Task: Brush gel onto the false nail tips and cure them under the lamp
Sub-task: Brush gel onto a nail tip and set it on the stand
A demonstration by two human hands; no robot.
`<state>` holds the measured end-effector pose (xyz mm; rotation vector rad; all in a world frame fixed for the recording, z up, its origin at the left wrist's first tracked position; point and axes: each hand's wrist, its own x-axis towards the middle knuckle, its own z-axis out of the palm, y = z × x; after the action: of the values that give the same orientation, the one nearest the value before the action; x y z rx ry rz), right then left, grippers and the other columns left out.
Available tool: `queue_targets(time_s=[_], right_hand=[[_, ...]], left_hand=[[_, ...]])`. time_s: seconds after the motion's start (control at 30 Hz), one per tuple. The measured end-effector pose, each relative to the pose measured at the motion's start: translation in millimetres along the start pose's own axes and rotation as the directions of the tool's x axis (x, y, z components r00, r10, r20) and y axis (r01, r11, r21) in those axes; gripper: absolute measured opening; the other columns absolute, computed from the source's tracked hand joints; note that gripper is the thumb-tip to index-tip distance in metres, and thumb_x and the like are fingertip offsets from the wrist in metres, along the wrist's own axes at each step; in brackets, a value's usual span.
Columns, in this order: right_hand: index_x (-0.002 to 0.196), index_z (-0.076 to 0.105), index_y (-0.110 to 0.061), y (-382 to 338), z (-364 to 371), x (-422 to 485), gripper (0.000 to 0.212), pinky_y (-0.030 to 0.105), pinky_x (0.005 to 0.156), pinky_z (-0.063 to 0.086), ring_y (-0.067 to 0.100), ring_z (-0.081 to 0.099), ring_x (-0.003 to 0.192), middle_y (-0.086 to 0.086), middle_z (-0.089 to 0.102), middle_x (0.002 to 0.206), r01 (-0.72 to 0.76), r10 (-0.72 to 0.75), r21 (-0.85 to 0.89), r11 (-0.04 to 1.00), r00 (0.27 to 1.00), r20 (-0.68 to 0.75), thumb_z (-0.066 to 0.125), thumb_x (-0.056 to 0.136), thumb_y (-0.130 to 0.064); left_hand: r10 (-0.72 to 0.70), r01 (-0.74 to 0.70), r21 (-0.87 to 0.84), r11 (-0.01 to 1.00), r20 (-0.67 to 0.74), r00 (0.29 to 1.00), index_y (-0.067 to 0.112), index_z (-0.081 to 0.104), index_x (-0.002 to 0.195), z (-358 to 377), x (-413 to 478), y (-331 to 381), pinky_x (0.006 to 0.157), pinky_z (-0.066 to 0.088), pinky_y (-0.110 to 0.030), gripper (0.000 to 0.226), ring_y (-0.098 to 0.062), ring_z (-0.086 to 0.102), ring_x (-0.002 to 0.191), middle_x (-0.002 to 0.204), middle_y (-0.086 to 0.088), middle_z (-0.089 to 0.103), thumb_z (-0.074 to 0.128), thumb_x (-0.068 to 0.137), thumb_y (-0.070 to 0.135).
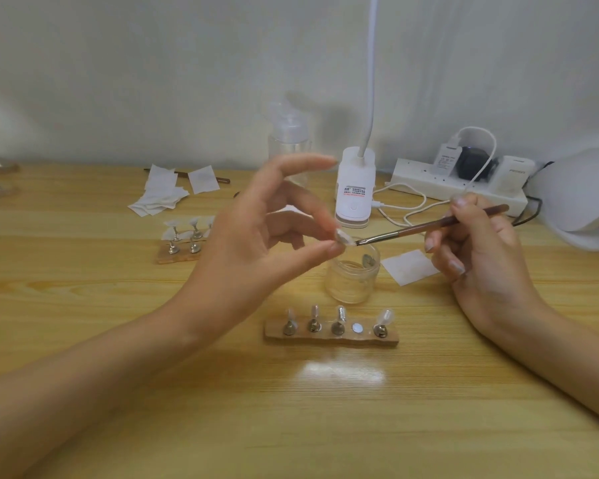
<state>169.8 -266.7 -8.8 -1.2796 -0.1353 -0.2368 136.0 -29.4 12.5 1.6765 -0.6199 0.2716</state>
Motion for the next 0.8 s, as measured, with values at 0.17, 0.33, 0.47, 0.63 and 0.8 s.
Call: queue_targets(time_s=[0.17, 0.33, 0.47, 0.63, 0.8], right_hand=[[0.076, 0.045, -0.017, 1, 0, 0, 0.027, 0.015, 0.041, 0.033, 0.007, 0.032, 0.034, 0.002, 0.061, 0.054, 0.009, -0.009, -0.002, 1.000, 1.000, 0.014, 0.045, 0.103, -0.021], [0.072, 0.050, -0.021, 3, 0, 1, 0.030, 0.019, 0.046, 0.033, 0.011, 0.038, 0.045, -0.006, 0.059, 0.053, -0.004, 0.004, 0.012, 1.000, 1.000, -0.018, 0.049, 0.102, -0.021], [0.077, 0.047, -0.016, 3, -1, 1, 0.026, 0.017, 0.041, 0.032, 0.008, 0.034, 0.035, 0.002, 0.058, 0.051, -0.010, 0.010, 0.002, 1.000, 1.000, 0.006, 0.047, 0.102, -0.022], [0.077, 0.045, -0.015, 1, 1, 0, 0.027, 0.018, 0.041, 0.028, 0.008, 0.031, 0.034, 0.004, 0.058, 0.052, -0.010, 0.010, -0.012, 1.000, 1.000, 0.002, 0.045, 0.103, -0.021], [0.078, 0.044, -0.015, 0, 2, 0, 0.026, 0.016, 0.040, 0.030, 0.008, 0.031, 0.034, 0.004, 0.058, 0.051, -0.023, 0.023, -0.001, 1.000, 1.000, -0.005, 0.045, 0.103, -0.020]], left_hand=[[0.161, -0.231, 0.270, 0.935, 0.258, 0.953, 0.028, 0.039, 0.146, 18, -14, 19, 0.087, 0.053, -0.021, 0.072, -0.008, 0.071, 0.095, 0.092, 0.013, 0.069, 0.076, 0.087, 0.011], [0.230, -0.417, 0.616, 0.669, 0.361, 0.904, 0.036, 0.032, 0.146, 29, -28, 17, 0.101, 0.033, -0.029, 0.077, 0.002, 0.056, 0.102, 0.091, 0.023, 0.065, 0.073, 0.082, 0.025], [0.218, -0.379, 0.683, 0.625, 0.313, 0.924, 0.035, 0.033, 0.145, 29, -30, 10, 0.096, 0.032, -0.036, 0.079, -0.004, 0.055, 0.102, 0.090, 0.024, 0.066, 0.074, 0.078, 0.026], [0.114, -0.262, 0.751, 0.606, 0.244, 0.963, 0.040, 0.030, 0.147, 29, -31, 5, 0.099, 0.023, -0.031, 0.091, -0.001, 0.050, 0.102, 0.089, 0.027, 0.063, 0.082, 0.076, 0.018], [-0.003, -0.169, 0.750, 0.640, 0.223, 0.975, 0.053, 0.016, 0.148, 27, -29, 4, 0.105, 0.009, -0.018, 0.092, 0.011, 0.040, 0.100, 0.092, 0.032, 0.059, 0.077, 0.083, 0.030]])
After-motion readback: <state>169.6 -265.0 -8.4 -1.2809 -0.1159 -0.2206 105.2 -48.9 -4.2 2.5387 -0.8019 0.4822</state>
